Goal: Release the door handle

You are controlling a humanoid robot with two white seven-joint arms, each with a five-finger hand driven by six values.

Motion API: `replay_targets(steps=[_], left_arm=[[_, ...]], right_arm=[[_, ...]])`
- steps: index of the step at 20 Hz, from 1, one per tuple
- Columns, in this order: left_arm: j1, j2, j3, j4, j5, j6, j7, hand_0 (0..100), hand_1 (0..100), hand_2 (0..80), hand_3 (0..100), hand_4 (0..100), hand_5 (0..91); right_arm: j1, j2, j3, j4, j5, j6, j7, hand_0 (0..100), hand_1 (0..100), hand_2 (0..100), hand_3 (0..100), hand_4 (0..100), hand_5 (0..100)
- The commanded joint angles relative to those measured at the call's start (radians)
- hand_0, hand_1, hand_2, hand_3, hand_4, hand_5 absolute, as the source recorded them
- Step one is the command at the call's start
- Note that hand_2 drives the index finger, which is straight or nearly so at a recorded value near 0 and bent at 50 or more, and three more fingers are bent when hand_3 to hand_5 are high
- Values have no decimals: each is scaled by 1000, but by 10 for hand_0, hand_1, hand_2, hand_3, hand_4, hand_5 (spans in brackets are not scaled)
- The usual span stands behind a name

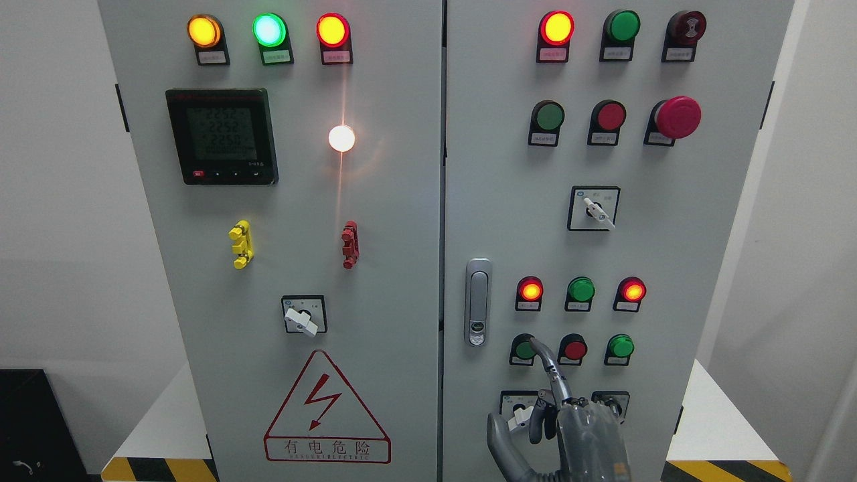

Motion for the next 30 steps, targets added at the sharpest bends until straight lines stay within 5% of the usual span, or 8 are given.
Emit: replay_targets(steps=[1, 16, 30], left_arm=[[9, 1, 0, -1, 0, 0, 0, 120, 556, 0, 0, 0, 0], [9, 0, 0, -1, 1, 0, 0, 120, 556, 0, 0, 0, 0], [9, 0, 0, -1, 0, 0, 0, 120, 556, 0, 0, 0, 0]], right_arm=[[-37, -1, 13, 79, 138, 0, -11, 455, 315, 0, 1000, 1000, 1000], [-101, -13, 10, 168, 315, -34, -56, 437, 315, 0, 1000, 1000, 1000], [-121, -13, 10, 188, 365, -47, -53, 432, 307, 0, 1000, 1000, 1000]])
